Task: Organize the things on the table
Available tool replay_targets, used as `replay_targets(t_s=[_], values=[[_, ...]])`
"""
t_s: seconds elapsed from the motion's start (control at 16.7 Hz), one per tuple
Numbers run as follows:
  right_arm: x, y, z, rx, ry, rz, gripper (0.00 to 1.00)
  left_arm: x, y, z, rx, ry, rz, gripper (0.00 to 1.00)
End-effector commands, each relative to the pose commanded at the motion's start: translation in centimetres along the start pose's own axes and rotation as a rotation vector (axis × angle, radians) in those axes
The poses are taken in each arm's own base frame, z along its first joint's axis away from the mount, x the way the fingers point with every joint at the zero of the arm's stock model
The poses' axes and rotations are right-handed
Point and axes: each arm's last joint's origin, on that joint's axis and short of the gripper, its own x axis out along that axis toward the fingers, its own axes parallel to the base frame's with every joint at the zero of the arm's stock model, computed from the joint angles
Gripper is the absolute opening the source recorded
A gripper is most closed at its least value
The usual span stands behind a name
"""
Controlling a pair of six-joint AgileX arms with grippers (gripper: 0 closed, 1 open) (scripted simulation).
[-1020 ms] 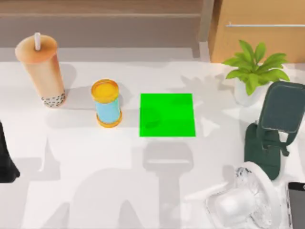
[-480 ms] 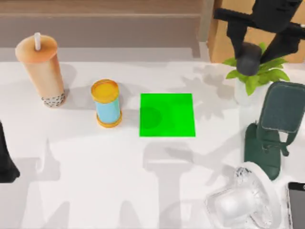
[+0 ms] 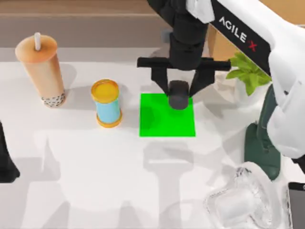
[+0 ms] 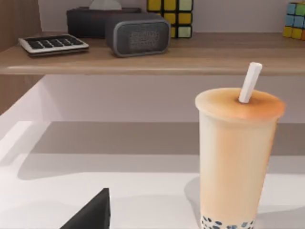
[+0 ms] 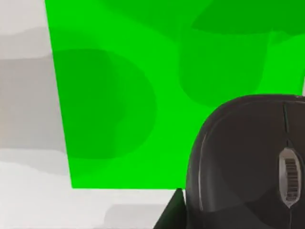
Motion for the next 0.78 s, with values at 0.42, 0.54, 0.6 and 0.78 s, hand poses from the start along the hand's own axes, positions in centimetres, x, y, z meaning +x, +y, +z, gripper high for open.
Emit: replay_targets(t_s=[0.42,0.54,0.6,0.78], values=[[4.5,2.3,0.6,-0.044,-0.034,-0.038,0.0,0.0,0.0,0.0,0.0,0.0,0.0,1.0],[4.5,2.3,0.6,-0.044,-0.034,-0.038,0.0,0.0,0.0,0.0,0.0,0.0,0.0,1.0],[4.5,2.3,0.6,-0.044,-0.034,-0.038,0.0,0.0,0.0,0.0,0.0,0.0,0.0,1.0],[4.7,2.0,0.8,-0.025,-0.025,-0.04,0.0,0.0,0.0,0.0,0.0,0.0,0.0,1.0]])
